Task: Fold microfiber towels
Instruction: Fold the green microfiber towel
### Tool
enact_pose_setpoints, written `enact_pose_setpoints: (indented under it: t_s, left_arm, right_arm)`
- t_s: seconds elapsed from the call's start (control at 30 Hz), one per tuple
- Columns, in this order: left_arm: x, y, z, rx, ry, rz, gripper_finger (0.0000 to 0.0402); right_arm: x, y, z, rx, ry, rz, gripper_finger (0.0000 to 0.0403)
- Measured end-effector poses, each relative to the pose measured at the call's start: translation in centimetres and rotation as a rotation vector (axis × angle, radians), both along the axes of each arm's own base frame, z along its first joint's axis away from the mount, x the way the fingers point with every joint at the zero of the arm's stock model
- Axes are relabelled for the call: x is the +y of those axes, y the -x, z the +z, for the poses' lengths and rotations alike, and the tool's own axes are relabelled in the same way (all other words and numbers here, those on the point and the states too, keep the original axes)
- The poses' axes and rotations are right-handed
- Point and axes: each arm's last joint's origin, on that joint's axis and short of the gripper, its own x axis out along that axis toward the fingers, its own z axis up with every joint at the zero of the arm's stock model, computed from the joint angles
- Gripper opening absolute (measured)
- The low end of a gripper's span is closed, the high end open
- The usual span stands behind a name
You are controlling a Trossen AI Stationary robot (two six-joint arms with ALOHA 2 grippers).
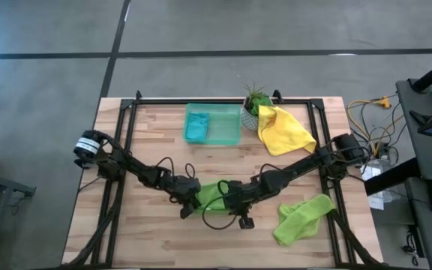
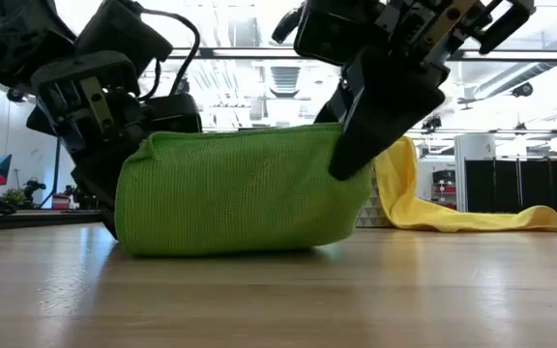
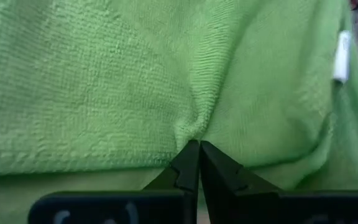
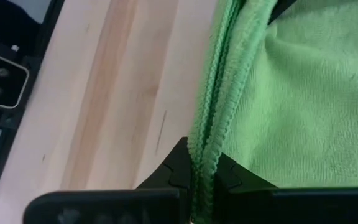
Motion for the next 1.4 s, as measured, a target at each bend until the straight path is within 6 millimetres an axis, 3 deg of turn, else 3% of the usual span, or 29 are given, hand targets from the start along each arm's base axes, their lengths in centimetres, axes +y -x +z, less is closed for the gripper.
enact_pose_setpoints:
  t_s: [0.4, 0.67, 0.87, 1.23, 1.4]
  left_arm:
    - [0.5, 1.1, 2.4, -0.070, -0.044, 0.036, 0.0000]
    - [1.6, 2.4, 2.0, -0.049, -0.165, 0.200, 0.0000]
    - [2.2, 2.3, 1.5, -0.036, -0.192, 0.241, 0.0000]
    - [2.2, 2.5, 0.6, 0.009, -0.192, 0.182, 0.0000]
    - [1.7, 3.0, 2.5, -0.112, -0.233, 0.071, 0.0000]
  right_arm:
    - [-1.4, -0.6, 1.1, 0.052, -0.009, 0.058, 0.0009]
    - [-2.9, -1.2, 1.4, 0.044, -0.020, 0.053, 0.0009]
    - [-4.2, -1.5, 1.5, 0.039, -0.032, 0.053, 0.0009]
    - [-6.4, -2.0, 1.6, 0.039, -0.039, 0.040, 0.0009]
    - [-6.5, -2.0, 1.7, 0.043, -0.052, 0.046, 0.0009]
